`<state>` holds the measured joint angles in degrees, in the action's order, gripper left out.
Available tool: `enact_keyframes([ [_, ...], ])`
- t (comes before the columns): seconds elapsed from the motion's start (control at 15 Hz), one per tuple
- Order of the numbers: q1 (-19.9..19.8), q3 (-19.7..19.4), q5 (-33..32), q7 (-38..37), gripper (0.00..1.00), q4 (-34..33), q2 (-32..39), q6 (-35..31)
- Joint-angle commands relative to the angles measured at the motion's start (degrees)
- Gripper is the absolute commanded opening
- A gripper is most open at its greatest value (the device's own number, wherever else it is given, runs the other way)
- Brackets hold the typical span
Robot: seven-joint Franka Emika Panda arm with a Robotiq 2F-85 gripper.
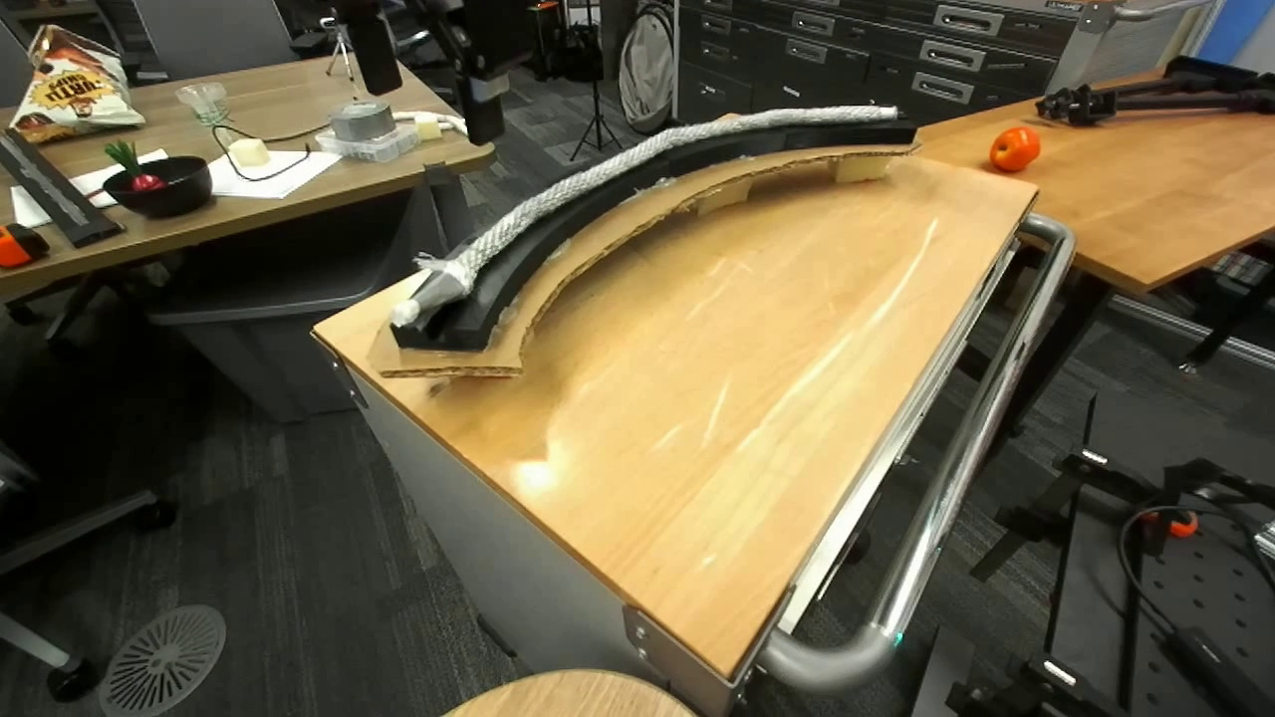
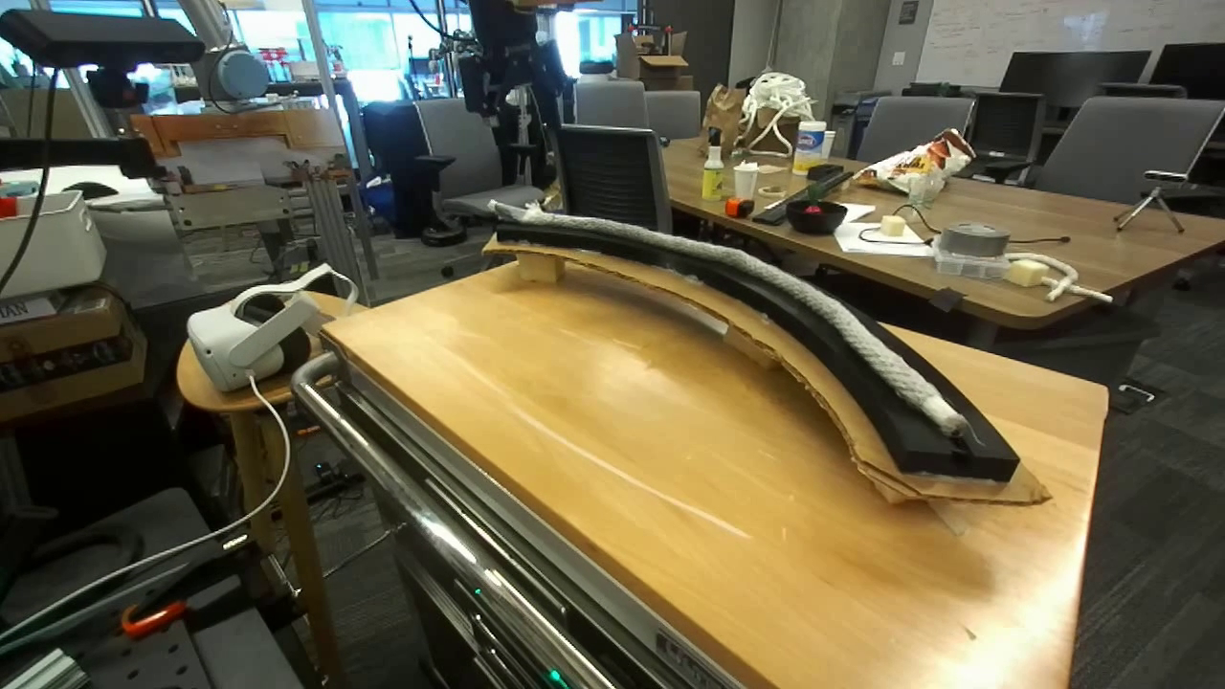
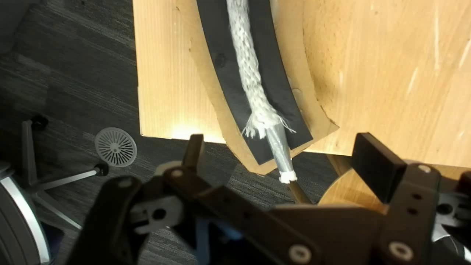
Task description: Put the rope on the counter
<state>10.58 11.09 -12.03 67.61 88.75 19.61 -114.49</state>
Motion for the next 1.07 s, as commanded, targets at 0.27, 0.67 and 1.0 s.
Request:
enact_keyframes([
  [0.27,0.75,0.11,-0.91,-1.78,1.00,-2.29,2.75,1.47],
  [0.67,1.32,1.80,1.46,-1.19,0.91,-4.27,9.97,1.33],
  [1.0,1.15,2.80,3.12,0.09,0.43,-5.62,12.46,1.59],
])
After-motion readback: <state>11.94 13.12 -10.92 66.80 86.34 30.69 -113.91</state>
